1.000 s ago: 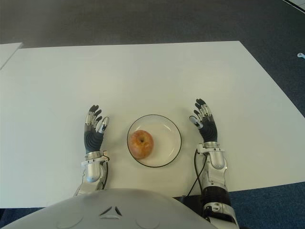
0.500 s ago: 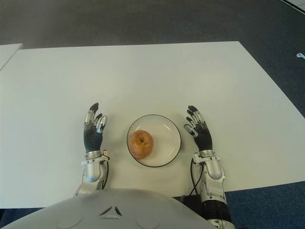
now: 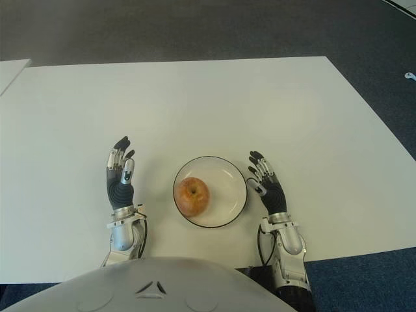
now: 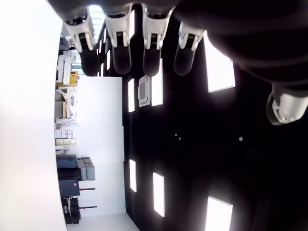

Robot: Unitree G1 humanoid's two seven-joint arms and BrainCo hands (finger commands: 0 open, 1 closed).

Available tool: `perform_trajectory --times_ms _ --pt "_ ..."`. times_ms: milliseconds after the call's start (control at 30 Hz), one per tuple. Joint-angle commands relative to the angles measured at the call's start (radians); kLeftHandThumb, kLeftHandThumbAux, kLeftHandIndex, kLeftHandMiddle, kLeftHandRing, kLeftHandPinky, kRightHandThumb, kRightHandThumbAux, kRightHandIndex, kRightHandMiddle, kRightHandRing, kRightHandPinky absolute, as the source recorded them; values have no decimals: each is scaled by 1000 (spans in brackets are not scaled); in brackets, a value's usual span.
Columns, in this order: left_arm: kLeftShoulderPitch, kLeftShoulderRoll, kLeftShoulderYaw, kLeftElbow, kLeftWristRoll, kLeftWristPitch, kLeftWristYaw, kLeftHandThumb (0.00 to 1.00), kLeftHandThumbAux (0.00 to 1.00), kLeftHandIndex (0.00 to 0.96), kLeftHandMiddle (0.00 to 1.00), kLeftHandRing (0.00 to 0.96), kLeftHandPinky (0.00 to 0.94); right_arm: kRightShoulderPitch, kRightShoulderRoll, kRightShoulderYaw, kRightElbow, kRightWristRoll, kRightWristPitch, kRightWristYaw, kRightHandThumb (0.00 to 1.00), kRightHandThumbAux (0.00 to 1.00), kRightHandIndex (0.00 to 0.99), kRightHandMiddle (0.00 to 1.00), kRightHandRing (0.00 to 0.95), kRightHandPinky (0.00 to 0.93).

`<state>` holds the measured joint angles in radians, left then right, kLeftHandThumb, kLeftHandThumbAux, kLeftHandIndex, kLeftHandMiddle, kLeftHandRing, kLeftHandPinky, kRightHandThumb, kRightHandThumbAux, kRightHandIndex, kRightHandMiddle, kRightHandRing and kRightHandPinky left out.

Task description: Put the apples into the plate.

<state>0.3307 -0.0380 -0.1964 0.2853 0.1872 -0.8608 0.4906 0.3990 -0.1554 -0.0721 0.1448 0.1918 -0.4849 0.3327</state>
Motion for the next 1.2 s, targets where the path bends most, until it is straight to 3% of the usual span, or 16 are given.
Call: perform_trajectory --times_ms 33,500,1200 --pt "127 35 7 240 19 -45 -48 38 309 181 148 141 185 130 23 44 -6 -10 117 -3 58 485 24 76 7 0" --pt "161 35 15 215 22 -63 -59 41 329 188 144 138 187 154 30 56 -47 -25 132 -35 79 496 15 67 0 0" --pt "210 37 26 153 18 -71 -102 26 338 186 123 108 157 130 38 74 -41 -19 136 -59 107 488 43 83 0 0"
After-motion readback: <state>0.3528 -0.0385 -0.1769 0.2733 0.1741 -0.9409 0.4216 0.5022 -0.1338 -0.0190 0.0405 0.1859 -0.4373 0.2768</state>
